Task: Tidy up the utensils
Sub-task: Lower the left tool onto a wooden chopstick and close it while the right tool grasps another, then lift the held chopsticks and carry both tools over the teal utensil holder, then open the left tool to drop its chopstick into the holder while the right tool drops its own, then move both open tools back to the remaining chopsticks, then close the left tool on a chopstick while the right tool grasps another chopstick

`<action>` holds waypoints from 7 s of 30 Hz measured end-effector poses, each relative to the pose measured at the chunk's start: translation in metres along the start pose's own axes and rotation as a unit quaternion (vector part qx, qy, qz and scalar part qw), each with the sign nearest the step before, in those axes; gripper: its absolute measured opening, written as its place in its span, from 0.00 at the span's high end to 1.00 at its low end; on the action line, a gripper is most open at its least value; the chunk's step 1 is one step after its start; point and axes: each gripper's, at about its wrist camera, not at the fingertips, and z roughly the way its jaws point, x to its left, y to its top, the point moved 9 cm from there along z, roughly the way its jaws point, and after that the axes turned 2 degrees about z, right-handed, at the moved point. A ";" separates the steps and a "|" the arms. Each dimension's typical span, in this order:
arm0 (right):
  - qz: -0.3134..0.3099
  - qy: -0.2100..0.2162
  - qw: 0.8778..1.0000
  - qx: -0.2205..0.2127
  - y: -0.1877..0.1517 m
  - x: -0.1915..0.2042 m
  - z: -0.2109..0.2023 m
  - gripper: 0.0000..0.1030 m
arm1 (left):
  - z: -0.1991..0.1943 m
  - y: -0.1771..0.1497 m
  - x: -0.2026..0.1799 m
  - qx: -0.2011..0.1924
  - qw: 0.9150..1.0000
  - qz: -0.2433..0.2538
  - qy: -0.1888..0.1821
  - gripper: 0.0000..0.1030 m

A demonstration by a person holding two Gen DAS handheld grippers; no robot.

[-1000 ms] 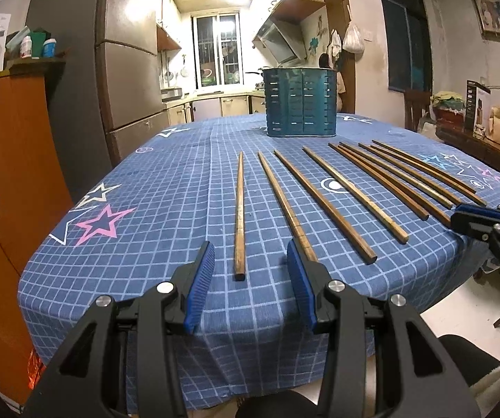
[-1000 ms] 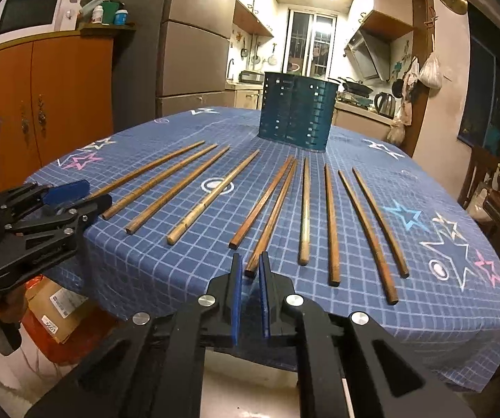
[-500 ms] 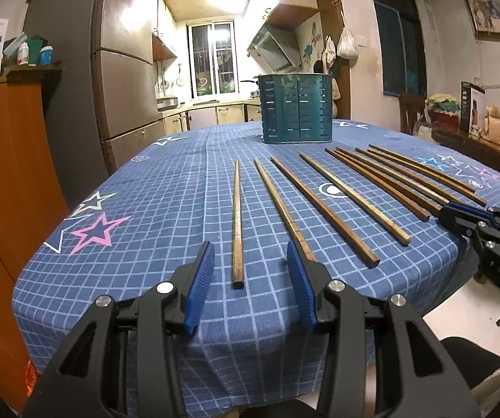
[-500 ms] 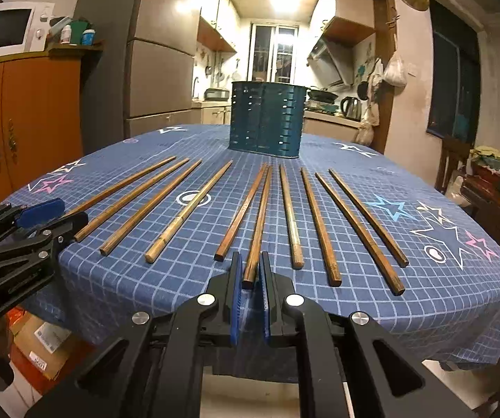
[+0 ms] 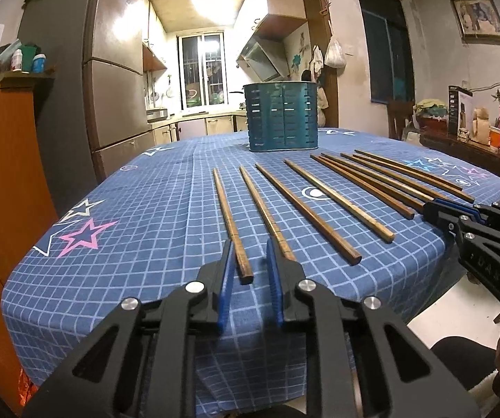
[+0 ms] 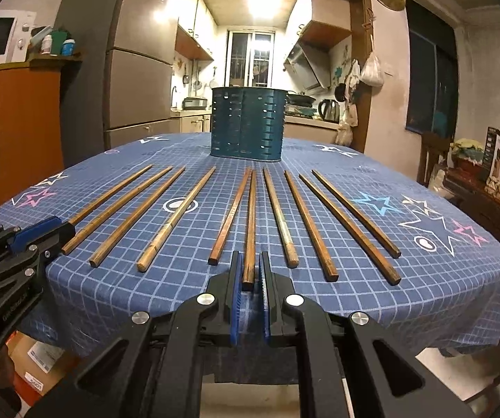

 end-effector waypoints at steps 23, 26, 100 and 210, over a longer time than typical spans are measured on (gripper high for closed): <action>-0.007 0.020 1.000 -0.019 0.025 -0.009 -0.038 0.93 | -0.031 0.023 0.023 -0.016 0.998 -0.056 0.030 0.96; -0.011 0.032 0.999 -0.021 0.035 -0.012 -0.046 0.93 | -0.041 0.033 0.028 -0.019 0.997 -0.061 0.036 0.96; -0.014 0.164 0.983 -0.082 0.426 -0.077 0.014 0.93 | 0.050 0.408 0.011 -0.076 0.996 -0.043 -0.014 0.96; -0.055 0.012 0.998 0.005 0.006 -0.025 0.010 0.85 | -0.026 -0.005 -0.006 0.005 0.994 -0.004 0.107 0.65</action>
